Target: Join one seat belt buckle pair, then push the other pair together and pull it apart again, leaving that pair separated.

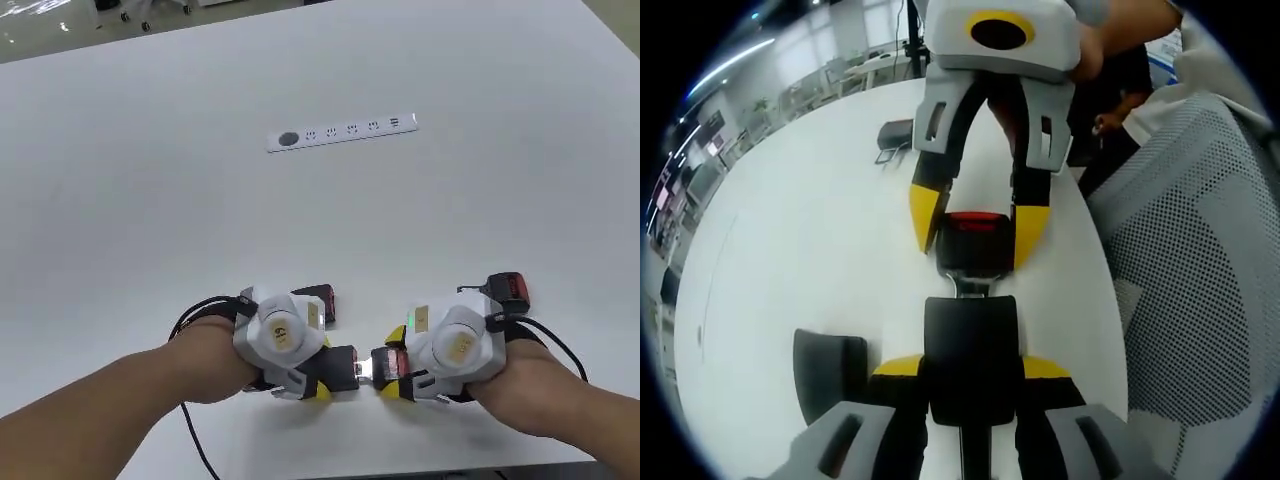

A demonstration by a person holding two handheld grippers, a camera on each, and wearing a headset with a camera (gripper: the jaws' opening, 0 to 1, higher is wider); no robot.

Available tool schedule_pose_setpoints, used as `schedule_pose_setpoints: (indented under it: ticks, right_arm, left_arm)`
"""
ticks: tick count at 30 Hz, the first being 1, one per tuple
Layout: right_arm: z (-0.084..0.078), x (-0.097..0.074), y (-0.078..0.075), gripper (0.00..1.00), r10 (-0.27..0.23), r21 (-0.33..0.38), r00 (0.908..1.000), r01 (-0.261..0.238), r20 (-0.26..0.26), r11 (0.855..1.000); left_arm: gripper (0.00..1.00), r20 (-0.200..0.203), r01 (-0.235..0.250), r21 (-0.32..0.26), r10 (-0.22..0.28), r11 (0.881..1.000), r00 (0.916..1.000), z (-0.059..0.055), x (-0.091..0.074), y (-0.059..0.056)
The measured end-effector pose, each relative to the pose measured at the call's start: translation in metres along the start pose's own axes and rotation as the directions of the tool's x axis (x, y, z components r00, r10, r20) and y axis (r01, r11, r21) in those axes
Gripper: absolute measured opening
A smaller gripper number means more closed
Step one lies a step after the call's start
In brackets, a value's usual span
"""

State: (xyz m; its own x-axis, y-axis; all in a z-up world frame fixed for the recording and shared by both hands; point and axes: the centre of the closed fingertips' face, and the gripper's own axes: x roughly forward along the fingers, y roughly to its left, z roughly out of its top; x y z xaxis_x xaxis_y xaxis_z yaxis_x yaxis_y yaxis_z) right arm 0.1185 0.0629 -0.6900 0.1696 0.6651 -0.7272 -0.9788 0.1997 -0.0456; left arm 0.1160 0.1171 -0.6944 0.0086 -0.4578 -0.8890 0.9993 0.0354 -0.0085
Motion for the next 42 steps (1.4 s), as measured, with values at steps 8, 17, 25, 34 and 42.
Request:
schedule_pose_setpoints:
  ticks: [8, 17, 25, 34, 42]
  right_arm:
    - [0.011, 0.01, 0.002, 0.32, 0.004, -0.02, 1.0, -0.004, 0.002, 1.0]
    - [0.009, 0.011, 0.001, 0.32, 0.001, -0.021, 0.9999, -0.002, -0.01, 1.0]
    - [0.006, 0.009, 0.0, 0.32, 0.027, -0.077, 0.9985, -0.031, -0.047, 0.997]
    - [0.004, 0.009, 0.0, 0.33, 0.03, -0.063, 0.9981, -0.034, -0.054, 0.997]
    - [0.002, 0.006, 0.001, 0.34, 0.042, -0.05, 0.9975, -0.045, -0.056, 0.998]
  left_arm:
    - [0.33, -0.014, -0.001, 0.007, 0.001, 1.0, 0.9999, 0.001, 0.0, -0.001]
    - [0.33, -0.007, -0.005, 0.005, 0.005, 1.0, 1.0, 0.002, 0.0, -0.001]
    - [0.32, 0.023, -0.02, -0.02, 0.02, 1.0, 0.9995, -0.001, -0.002, 0.002]
    - [0.33, 0.024, -0.021, -0.049, 0.022, 0.999, 0.9995, -0.001, -0.002, 0.001]
    - [0.35, 0.006, -0.024, -0.039, 0.024, 0.999, 0.9997, -0.001, -0.002, 0.001]
